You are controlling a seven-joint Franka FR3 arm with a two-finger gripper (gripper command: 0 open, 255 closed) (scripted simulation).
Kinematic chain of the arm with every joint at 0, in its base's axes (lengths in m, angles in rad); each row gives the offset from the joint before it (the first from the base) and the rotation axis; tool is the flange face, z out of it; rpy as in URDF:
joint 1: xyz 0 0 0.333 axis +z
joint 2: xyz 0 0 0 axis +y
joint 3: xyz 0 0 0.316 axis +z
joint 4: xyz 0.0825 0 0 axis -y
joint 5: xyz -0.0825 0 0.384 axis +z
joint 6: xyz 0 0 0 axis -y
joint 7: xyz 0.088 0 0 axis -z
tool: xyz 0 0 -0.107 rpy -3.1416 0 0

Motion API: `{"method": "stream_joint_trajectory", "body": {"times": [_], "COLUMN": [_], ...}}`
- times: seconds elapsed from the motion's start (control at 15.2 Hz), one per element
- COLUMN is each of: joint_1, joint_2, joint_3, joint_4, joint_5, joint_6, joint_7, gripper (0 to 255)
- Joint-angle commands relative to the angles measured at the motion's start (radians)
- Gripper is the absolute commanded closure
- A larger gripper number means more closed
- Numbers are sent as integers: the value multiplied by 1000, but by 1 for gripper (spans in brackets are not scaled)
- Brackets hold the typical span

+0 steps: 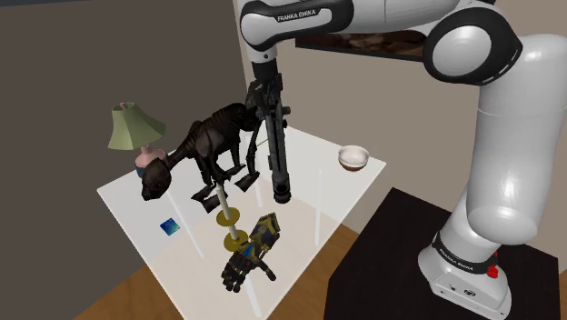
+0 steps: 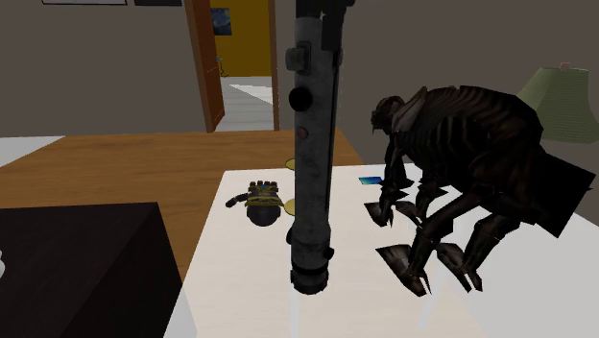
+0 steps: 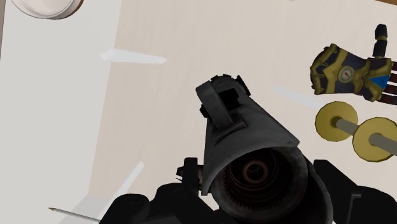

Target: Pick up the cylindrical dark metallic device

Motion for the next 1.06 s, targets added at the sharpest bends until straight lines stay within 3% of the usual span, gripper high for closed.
{"method": "stream_joint_trajectory", "body": {"times": [0.0,0.99], "joint_1": [1,10], "joint_2": [4,68], "joint_3": [0,0], "joint_4": [28,303], "joint_5": [0,-6], "joint_6": [-23,-234], "joint_7": [-1,-14], "gripper": [255,255]}}
